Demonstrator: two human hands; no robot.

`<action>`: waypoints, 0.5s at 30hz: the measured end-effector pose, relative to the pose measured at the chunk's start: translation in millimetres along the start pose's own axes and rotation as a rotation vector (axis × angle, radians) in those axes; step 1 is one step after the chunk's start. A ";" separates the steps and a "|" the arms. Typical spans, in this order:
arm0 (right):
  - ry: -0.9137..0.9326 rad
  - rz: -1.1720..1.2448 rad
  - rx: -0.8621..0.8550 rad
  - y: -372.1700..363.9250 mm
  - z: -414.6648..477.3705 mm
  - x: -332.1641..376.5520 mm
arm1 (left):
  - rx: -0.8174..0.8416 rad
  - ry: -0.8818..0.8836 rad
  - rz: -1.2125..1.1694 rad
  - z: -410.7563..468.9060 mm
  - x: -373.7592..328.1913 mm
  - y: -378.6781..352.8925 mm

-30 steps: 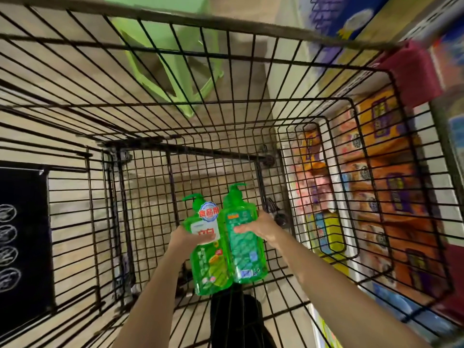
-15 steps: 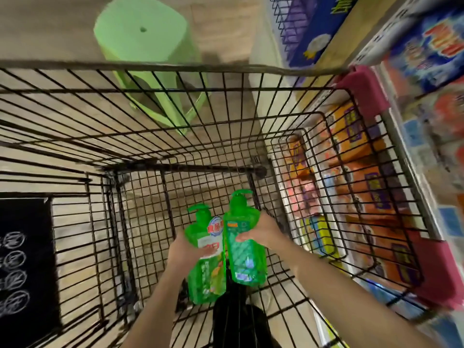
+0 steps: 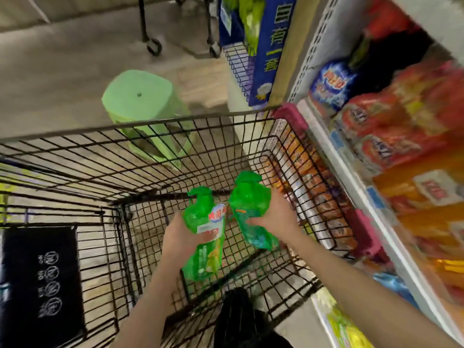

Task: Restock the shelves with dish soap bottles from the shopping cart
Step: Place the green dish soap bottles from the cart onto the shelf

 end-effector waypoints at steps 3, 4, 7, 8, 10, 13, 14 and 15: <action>0.090 0.038 -0.094 34.6 -36.7 19.5 | -0.035 -0.114 -0.018 -24.6 -40.7 15.5; 0.098 0.060 -0.122 44.2 -48.2 21.3 | -0.048 -0.146 -0.045 -34.9 -54.9 20.7; 0.152 0.123 -0.207 74.4 -81.6 28.6 | -0.080 -0.311 -0.076 -66.4 -105.6 34.7; 0.174 0.144 -0.233 85.3 -93.6 31.3 | -0.079 -0.355 -0.094 -77.0 -121.2 37.9; 0.211 0.163 -0.286 107.1 -120.2 39.6 | -0.077 -0.436 -0.120 -101.2 -150.3 42.2; 0.291 0.186 -0.374 139.2 -159.8 52.2 | -0.102 -0.546 -0.101 -145.3 -195.4 47.7; 0.317 0.201 -0.399 149.2 -172.8 56.5 | -0.102 -0.575 -0.087 -155.9 -208.4 48.9; 0.331 0.211 -0.427 158.9 -184.4 59.8 | -0.106 -0.623 -0.068 -168.5 -223.3 50.3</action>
Point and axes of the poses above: each hand's wrist, its own z-axis towards the middle knuckle, its own y-axis out of the back of the hand, x = y × z, the point moved 10 cm from there along z, towards the middle knuckle, and after that the axes turned 13 degrees about x, right-handed, at the moved point
